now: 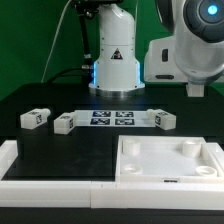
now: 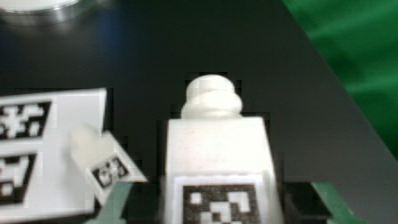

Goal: Assemble one leg

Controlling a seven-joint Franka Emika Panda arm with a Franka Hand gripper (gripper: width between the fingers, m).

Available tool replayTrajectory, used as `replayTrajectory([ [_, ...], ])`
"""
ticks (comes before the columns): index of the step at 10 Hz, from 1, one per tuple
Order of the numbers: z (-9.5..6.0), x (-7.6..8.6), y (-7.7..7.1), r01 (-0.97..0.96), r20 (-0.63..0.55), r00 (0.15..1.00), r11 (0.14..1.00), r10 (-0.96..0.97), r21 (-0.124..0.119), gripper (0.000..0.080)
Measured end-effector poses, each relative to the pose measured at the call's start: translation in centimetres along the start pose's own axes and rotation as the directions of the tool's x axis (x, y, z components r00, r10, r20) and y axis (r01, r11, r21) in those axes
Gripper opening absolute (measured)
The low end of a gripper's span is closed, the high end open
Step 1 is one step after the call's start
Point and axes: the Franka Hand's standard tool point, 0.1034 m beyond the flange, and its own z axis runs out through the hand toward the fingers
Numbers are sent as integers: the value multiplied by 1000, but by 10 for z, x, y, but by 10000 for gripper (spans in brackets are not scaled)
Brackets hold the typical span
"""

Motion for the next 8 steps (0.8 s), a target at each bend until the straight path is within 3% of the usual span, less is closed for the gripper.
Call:
replayTrajectory([
  [1,1,1,0,0,-6,1000,1000,0,0,288],
  [3,-9,10,-6,6,-210,978,1000,-1,24,288],
  [5,-15,13,-5,24,-385,923,999,-14,21,288],
  [6,-28,12,6,42,-483,874,999,-50,-28,288],
  [8,-51,10,12,61,-665,741,996,-92,-69,288],
])
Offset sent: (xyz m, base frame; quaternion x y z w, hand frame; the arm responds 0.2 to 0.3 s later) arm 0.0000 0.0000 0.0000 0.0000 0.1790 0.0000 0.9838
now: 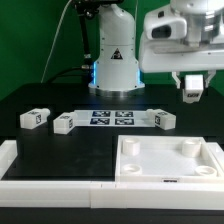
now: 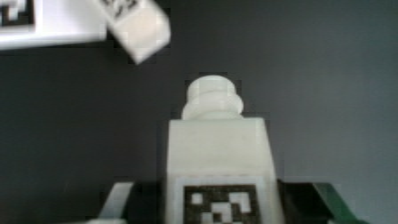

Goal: Assemble one leg

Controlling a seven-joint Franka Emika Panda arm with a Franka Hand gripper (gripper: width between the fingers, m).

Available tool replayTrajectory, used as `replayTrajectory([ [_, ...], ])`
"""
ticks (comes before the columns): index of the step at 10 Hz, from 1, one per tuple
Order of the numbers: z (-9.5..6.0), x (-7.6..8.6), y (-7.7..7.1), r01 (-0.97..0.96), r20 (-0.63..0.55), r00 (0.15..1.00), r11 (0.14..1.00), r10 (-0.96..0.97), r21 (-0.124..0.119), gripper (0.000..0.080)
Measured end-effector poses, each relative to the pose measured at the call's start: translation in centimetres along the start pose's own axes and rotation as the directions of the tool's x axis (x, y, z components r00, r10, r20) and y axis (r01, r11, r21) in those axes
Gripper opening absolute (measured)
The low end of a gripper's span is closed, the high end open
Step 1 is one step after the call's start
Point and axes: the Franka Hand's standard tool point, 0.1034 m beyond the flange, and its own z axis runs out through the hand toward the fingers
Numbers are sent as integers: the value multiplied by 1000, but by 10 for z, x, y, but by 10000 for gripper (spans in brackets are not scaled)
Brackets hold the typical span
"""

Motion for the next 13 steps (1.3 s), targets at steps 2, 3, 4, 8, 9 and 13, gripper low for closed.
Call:
replayTrajectory([
  [2,-13,14,2,39,-157,987,999,-40,-7,288],
  [3,-19,25,0,54,-258,965,999,-53,-3,288],
  [4,-19,27,-2,52,-365,930,999,-44,14,288],
  [8,-15,26,-7,99,-510,857,995,-76,18,288],
  [9,-16,41,-4,141,-514,848,990,-126,-9,288],
  [13,-18,93,-8,237,-532,814,970,-234,-64,288],
])
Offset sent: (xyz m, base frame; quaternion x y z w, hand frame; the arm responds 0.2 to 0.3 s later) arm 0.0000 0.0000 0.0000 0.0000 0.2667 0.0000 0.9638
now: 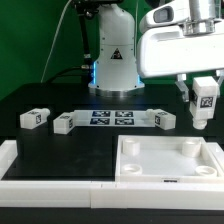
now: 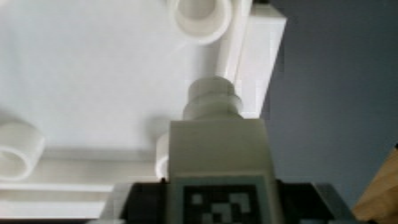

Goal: Assemble one leg

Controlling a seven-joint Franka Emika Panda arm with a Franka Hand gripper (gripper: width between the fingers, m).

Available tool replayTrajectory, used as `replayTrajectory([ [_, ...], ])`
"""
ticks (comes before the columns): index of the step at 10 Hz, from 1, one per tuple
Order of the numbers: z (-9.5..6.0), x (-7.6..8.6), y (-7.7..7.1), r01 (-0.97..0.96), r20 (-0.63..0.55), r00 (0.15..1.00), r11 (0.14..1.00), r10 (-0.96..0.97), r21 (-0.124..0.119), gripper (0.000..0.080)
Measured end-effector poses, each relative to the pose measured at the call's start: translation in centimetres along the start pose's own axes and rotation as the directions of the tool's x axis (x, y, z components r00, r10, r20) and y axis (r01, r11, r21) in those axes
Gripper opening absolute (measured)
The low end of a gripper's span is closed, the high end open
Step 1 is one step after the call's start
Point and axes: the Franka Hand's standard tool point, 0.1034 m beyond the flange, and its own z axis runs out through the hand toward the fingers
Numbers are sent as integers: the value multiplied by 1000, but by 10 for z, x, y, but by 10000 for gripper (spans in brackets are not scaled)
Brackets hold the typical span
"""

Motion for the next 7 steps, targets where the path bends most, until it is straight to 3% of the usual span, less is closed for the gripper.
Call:
replayTrajectory([
  [1,1,8,-2,13,-4,1000,1000,-13,4,288],
  [7,8,7,5,58,-48,997,998,-59,-7,288],
])
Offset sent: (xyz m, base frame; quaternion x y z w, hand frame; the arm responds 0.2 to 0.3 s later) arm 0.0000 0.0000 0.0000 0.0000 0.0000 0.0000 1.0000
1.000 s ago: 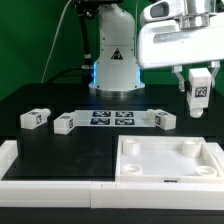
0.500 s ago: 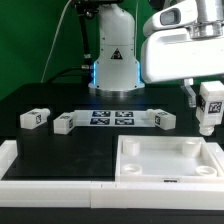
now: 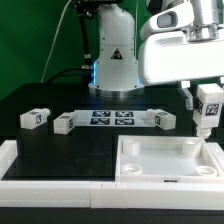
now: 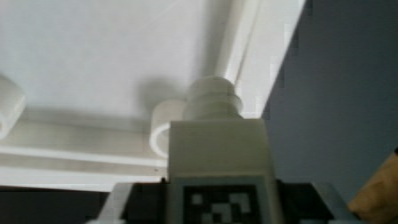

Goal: Assemble one leg

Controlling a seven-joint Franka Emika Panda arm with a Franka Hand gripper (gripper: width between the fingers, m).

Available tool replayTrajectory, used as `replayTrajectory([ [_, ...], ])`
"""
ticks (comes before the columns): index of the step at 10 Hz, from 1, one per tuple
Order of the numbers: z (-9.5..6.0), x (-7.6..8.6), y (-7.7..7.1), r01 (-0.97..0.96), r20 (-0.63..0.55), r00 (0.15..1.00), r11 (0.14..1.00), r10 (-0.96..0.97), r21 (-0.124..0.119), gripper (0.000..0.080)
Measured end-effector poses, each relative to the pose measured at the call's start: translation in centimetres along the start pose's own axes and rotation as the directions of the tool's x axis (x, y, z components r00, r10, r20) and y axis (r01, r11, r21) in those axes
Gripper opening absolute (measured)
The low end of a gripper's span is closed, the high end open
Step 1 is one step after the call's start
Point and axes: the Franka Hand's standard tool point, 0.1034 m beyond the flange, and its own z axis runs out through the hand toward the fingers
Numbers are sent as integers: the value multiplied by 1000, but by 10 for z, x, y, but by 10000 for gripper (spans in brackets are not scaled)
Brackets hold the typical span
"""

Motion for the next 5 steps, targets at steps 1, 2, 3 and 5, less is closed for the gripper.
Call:
replayTrajectory([
  [1,7,6,7,35,-2,999,999,-35,-4,288],
  [2,13,12,9,53,-7,999,999,-53,-5,288],
  [3,17,19,11,79,-12,997,997,-79,-6,288],
  [5,25,33,19,104,-57,993,994,-105,-20,288],
])
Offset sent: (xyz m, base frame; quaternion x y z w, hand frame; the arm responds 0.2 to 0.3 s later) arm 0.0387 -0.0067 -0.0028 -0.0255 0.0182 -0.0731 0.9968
